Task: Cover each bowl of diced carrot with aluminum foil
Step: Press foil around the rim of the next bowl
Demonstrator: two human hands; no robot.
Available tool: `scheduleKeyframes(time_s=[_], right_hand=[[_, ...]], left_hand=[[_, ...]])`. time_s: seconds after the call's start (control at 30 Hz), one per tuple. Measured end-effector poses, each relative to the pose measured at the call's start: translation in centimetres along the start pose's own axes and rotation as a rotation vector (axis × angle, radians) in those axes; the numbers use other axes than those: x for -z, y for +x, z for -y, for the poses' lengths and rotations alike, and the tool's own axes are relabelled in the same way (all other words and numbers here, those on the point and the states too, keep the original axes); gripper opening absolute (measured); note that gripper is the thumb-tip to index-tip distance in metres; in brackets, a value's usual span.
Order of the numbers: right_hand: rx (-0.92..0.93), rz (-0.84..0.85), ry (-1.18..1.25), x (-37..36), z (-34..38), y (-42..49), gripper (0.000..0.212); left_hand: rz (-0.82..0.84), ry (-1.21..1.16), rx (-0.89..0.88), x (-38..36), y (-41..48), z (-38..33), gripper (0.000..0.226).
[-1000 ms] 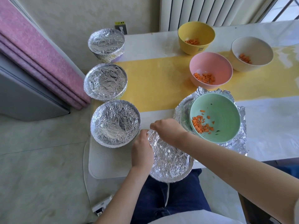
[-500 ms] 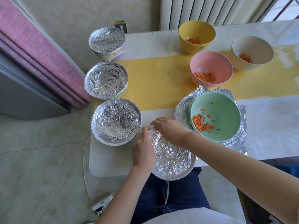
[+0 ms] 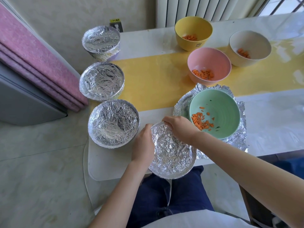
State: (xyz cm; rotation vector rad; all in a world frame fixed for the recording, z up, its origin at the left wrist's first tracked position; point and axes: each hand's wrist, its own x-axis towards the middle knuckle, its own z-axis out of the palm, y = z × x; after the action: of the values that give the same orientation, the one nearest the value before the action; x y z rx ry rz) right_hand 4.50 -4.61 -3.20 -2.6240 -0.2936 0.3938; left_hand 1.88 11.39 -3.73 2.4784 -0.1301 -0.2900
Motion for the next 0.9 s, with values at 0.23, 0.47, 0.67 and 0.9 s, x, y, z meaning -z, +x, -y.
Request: scheduleKeyframes(time_s=[0.23, 0.47, 0.67, 0.9], right_hand=[[0.031, 0.061, -0.293, 0.5, 2.1, 0.5, 0.037], [0.034, 0.133, -0.364, 1.3, 2.3, 1.6, 0.037], [0.105, 0.174, -0.263, 0.6, 2.5, 1.7, 0.027], [0.181, 0.133, -0.337, 0.4, 2.8, 1.7, 0.040]], left_hand=[[-0.098, -0.058, -0.005, -0.5, -0.2, 0.4, 0.031], [-0.145, -0.044, -0.006, -0.6, -0.1, 0.2, 0.030], [-0.142, 0.022, -0.016, -0.7, -0.1, 0.1, 0.025], [-0.167, 0.025, 0.018, -0.8, -0.4, 0.0, 0.025]])
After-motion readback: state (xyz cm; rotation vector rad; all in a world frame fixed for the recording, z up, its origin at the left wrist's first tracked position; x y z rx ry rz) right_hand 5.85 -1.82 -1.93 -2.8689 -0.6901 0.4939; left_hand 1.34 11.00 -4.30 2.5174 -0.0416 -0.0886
